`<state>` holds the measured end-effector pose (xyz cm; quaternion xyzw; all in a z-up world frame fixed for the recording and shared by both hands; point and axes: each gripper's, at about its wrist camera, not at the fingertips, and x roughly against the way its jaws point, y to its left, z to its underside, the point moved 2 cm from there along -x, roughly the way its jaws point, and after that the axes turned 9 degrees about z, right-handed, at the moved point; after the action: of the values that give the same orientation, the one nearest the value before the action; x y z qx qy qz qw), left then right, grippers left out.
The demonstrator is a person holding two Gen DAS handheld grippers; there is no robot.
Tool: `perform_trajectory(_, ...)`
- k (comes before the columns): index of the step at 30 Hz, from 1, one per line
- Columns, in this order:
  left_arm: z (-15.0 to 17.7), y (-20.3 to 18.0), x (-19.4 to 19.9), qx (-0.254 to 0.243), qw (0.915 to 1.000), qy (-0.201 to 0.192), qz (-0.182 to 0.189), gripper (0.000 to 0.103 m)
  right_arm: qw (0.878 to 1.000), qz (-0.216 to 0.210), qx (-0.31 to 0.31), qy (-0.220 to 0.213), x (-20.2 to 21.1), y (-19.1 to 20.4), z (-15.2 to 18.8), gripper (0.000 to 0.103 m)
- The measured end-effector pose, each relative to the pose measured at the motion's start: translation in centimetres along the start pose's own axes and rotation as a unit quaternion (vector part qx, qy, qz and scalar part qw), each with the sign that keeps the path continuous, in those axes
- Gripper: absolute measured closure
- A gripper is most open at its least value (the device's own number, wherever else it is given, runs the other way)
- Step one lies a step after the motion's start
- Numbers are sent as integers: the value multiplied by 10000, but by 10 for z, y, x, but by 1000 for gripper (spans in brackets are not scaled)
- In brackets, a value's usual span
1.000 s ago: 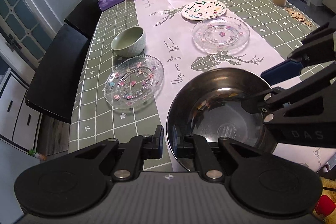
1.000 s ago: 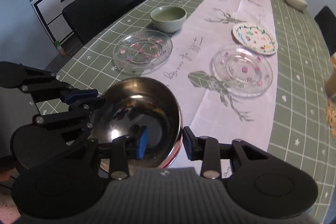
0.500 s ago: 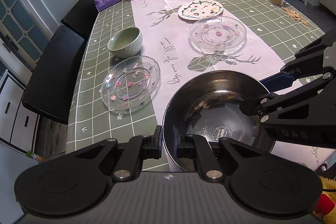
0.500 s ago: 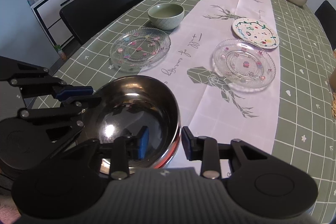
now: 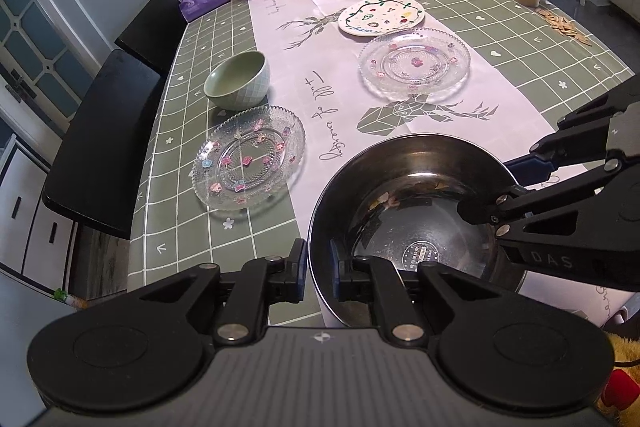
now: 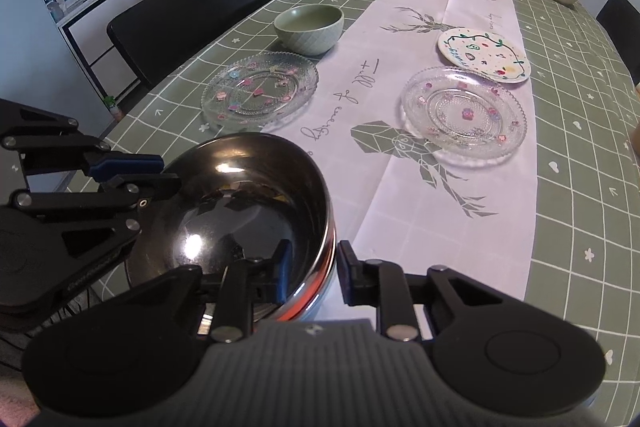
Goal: Organize plates and bowls
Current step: 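Lower the orange bowl, open both grippers and pull them back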
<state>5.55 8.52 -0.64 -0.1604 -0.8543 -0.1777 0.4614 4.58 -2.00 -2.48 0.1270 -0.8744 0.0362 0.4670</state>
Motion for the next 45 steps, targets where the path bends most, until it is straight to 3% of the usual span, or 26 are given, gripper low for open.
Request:
perform_trajectory(3,-1,4,1,88,9999,27,97,89,9999,-129,-71,47,1,-2,-1,76)
perform_trajectory(5,-3,9,2,214,9995,25,222,86,9994,-299,-192,55,3,-5,-4,56)
perform_trajectory(9,-8,15,9,299,9988,-110,361,79,9994,-251,-180,-186,12,-6,-12,56)
perform_trajectory(11,-11,15,12,255,9989,-237,305,73,9993,-207,-198,-237,16,-8,-18,55)
perform_trajectory(13,-15,10,15,71,9990,-418,171,57,9990,-268,-278,-245,19,-10,-24,52)
perform_trajectory(14,-17,9,17,2,9988,-492,71,55,9988,-272,-316,-250,20,-11,-27,46)
perform_trajectory(17,-23,4,17,-200,9969,-710,-259,48,9986,-125,-381,-337,21,-15,-37,43)
perform_trajectory(20,-31,6,11,-261,9963,-762,-302,35,9981,24,-516,-333,15,-23,-45,38)
perform_trajectory(24,-44,17,7,21,9968,-784,-170,33,9960,-42,-856,-250,9,-33,-60,34)
perform_trajectory(27,-54,29,4,305,9963,-794,-137,31,9952,-15,-950,-255,6,-38,-77,24)
perform_trajectory(28,-57,33,2,373,9960,-808,-123,27,9963,75,-813,-254,4,-37,-84,17)
perform_trajectory(32,-72,52,-11,482,9957,-789,54,25,9954,612,-525,-523,-5,-42,-115,16)
perform_trajectory(37,-94,104,-36,1736,9805,-559,728,25,9945,187,-870,-546,-17,-51,-150,16)
perform_trajectory(45,-115,150,-76,2004,9789,-406,28,25,9945,419,-651,-704,-66,-33,-178,16)
